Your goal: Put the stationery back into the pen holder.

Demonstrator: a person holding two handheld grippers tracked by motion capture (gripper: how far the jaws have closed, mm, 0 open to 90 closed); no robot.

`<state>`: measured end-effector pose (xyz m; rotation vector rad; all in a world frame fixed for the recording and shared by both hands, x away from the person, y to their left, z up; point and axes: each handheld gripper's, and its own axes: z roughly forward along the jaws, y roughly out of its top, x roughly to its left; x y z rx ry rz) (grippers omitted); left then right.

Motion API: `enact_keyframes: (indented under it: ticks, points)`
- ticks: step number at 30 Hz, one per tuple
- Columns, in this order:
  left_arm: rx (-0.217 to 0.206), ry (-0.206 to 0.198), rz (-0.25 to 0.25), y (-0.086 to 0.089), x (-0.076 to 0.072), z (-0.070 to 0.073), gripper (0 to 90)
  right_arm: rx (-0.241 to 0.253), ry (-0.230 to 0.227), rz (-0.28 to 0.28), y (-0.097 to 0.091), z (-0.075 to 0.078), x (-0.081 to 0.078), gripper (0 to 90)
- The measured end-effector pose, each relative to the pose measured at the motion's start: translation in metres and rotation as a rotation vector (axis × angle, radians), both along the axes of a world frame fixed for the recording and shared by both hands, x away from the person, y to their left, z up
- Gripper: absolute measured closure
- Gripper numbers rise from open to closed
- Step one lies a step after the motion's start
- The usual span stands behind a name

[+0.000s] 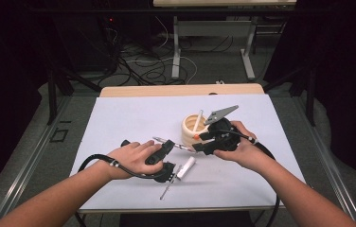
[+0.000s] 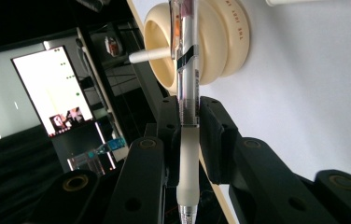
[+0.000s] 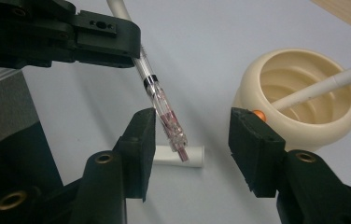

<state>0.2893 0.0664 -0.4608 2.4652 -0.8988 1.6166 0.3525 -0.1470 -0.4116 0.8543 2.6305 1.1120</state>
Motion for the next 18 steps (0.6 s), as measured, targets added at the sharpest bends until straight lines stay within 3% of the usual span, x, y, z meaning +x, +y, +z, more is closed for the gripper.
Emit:
enact_keyframes:
  ticks: [2, 3, 5, 7, 8, 12, 18]
  points:
    - [0.031, -0.001, -0.003, -0.002, -0.001, 0.000, 79.4, -0.015, 0.004, 0.016, 0.004, 0.000, 0.000, 54.6]
    - [0.027, 0.026, 0.009, -0.001, -0.002, -0.003, 79.5, -0.022, 0.010, 0.022, 0.006, 0.000, 0.000, 55.6]
    - [0.047, -0.024, -0.021, -0.003, -0.002, -0.003, 79.5, -0.033, 0.008, 0.045, 0.009, 0.000, 0.000, 57.3]
    - [0.043, 0.002, -0.018, -0.005, -0.003, -0.004, 79.5, -0.055, 0.014, 0.050, 0.012, -0.001, 0.000, 59.0]
    - [0.051, -0.015, -0.030, -0.006, -0.004, -0.004, 79.5, -0.061, 0.012, 0.058, 0.012, -0.002, 0.000, 59.9]
    - [0.070, -0.019, -0.047, -0.010, -0.006, -0.006, 79.5, -0.090, 0.029, 0.072, 0.016, -0.004, 0.001, 62.3]
    - [0.076, -0.026, -0.069, -0.016, -0.007, -0.009, 79.5, -0.139, 0.001, 0.146, 0.021, -0.007, 0.001, 66.2]
